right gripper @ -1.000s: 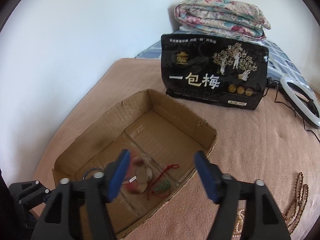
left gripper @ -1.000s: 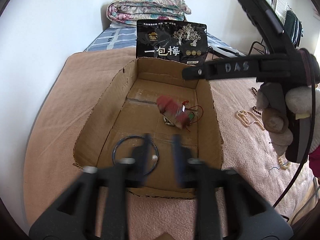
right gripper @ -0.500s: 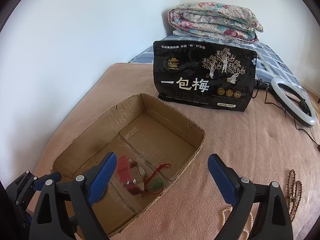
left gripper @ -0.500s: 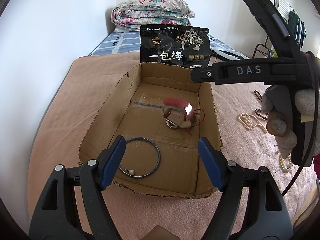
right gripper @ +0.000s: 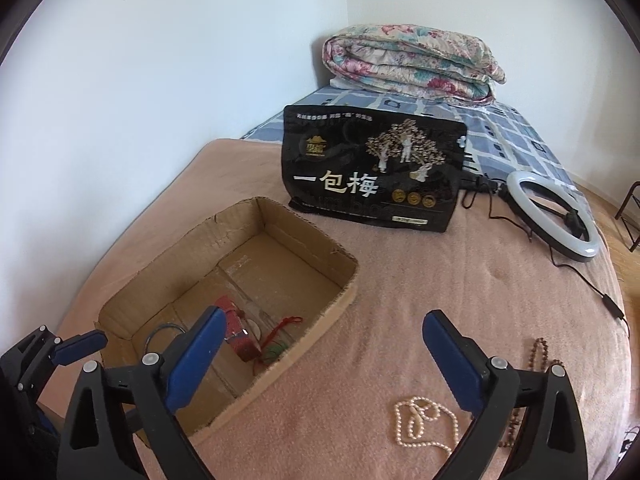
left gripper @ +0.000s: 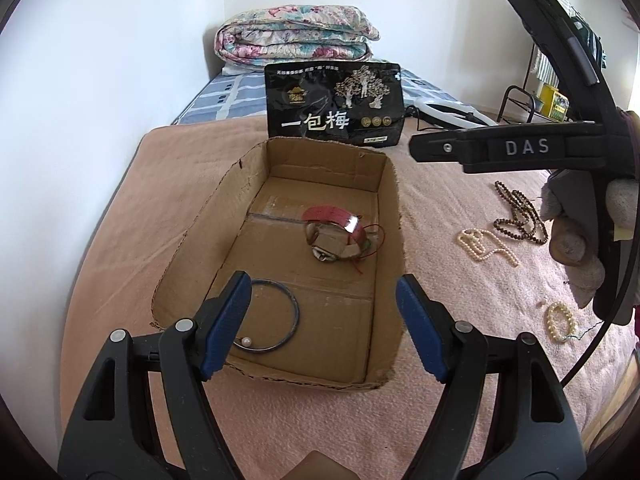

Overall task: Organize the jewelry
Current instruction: 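Move the left tool to the pearl necklace while the right tool approaches the wooden bead necklace, then close the left tool on the pearl necklace while the right tool grips the bead necklace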

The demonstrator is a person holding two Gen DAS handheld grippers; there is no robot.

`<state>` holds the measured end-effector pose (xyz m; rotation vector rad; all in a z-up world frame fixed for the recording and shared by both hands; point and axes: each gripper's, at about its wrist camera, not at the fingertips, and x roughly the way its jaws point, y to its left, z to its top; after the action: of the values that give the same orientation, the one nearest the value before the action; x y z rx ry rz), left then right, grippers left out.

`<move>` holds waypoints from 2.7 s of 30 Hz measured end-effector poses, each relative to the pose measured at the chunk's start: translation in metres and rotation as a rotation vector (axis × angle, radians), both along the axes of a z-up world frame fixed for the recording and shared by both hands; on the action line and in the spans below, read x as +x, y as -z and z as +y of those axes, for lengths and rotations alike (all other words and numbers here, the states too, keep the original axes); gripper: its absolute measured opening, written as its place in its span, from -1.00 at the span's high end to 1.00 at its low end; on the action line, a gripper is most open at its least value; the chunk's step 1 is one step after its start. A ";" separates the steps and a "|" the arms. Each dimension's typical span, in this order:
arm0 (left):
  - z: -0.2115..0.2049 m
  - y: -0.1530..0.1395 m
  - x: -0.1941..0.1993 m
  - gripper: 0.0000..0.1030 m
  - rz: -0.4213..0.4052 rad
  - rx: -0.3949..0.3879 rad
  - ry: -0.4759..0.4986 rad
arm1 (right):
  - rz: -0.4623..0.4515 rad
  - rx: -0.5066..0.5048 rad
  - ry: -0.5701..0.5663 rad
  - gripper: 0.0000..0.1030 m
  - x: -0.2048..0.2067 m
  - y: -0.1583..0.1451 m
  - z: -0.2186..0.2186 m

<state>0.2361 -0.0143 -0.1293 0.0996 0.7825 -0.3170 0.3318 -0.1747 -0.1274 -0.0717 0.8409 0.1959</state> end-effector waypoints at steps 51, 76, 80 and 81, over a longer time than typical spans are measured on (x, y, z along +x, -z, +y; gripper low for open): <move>-0.178 0.031 -0.004 -0.50 0.100 -0.021 0.262 | 0.125 0.015 0.286 -0.99 -0.078 0.061 -0.249; -0.195 0.074 0.035 -0.49 0.166 -0.049 0.247 | 0.262 0.120 0.456 -0.99 0.002 0.107 -0.243; -0.197 0.081 0.041 -0.50 0.166 -0.037 0.238 | 0.274 0.064 0.447 -0.99 0.010 0.109 -0.238; -0.198 0.083 0.043 -0.49 0.168 -0.034 0.236 | 0.280 0.045 0.444 -0.99 0.012 0.111 -0.237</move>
<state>0.2794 -0.2120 -0.2118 0.1353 0.9340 -0.5677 0.3441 -0.4116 -0.2383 0.1880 1.1085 -0.1978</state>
